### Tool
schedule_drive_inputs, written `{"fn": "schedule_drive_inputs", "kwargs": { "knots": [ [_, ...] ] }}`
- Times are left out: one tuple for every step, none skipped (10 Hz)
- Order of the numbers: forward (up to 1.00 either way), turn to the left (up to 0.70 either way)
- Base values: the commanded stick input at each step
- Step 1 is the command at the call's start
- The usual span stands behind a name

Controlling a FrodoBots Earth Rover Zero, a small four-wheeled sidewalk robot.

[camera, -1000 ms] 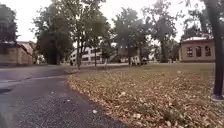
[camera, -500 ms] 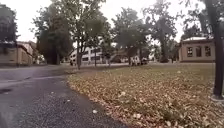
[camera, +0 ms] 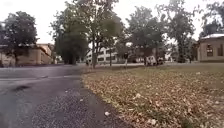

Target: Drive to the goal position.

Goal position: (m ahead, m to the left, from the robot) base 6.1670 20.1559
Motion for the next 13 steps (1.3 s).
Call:
{"fn": "schedule_drive_inputs", "kwargs": {
  "knots": [
    [0.0, 0.45],
    [0.0, 0.45],
    [0.0, 0.45],
    [0.0, 0.45],
    [0.0, 0.45],
    [0.0, 0.45],
    [0.0, 0.45],
    [0.0, 0.15],
    [0.0, 0.03],
    [0.31, 0.0],
    [0.45, 0.0],
    [0.45, 0.0],
    [0.45, 0.0]
  ]
}}
